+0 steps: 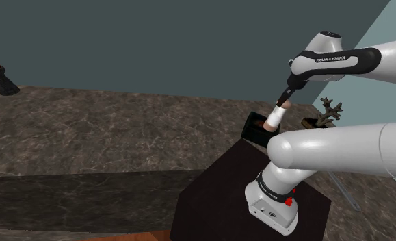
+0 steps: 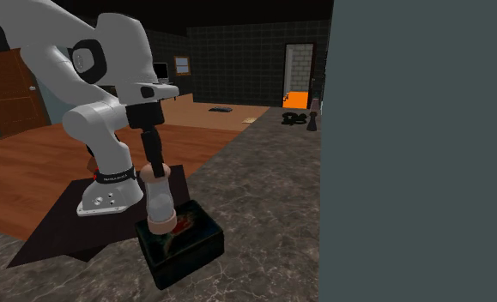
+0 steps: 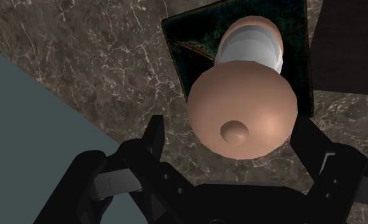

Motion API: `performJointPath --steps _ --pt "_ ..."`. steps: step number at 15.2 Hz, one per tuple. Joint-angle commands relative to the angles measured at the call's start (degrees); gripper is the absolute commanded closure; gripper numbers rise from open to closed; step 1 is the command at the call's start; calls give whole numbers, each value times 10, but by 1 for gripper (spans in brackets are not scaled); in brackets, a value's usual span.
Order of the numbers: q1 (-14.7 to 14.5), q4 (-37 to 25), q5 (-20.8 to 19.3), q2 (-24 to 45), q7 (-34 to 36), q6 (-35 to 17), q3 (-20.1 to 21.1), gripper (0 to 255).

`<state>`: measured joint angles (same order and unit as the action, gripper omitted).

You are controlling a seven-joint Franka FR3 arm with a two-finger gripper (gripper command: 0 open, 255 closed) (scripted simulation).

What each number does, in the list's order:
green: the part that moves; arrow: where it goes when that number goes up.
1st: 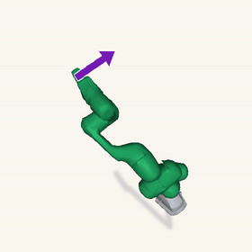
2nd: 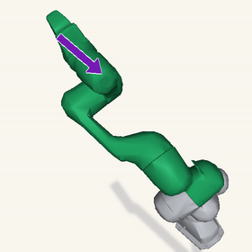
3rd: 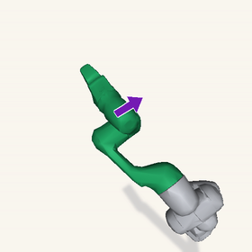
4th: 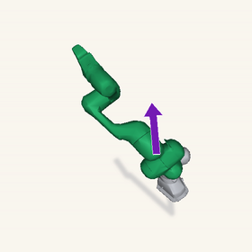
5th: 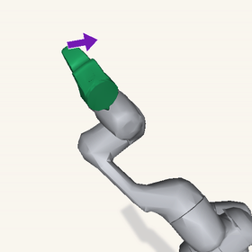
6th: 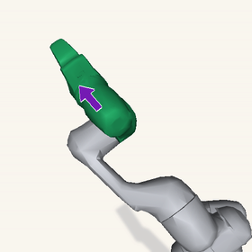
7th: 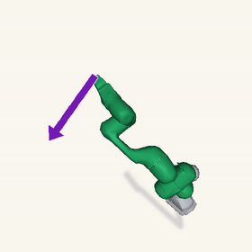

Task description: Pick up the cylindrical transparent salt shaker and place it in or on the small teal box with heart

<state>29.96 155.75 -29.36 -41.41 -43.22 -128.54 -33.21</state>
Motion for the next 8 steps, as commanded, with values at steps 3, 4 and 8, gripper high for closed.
performJointPath --steps 3,4,8 --pt "1 -30 19 -42 -4 73 29 0" --pt "1 -39 24 -51 -5 91 37 0" --pt "1 -39 24 -51 -5 91 37 0"
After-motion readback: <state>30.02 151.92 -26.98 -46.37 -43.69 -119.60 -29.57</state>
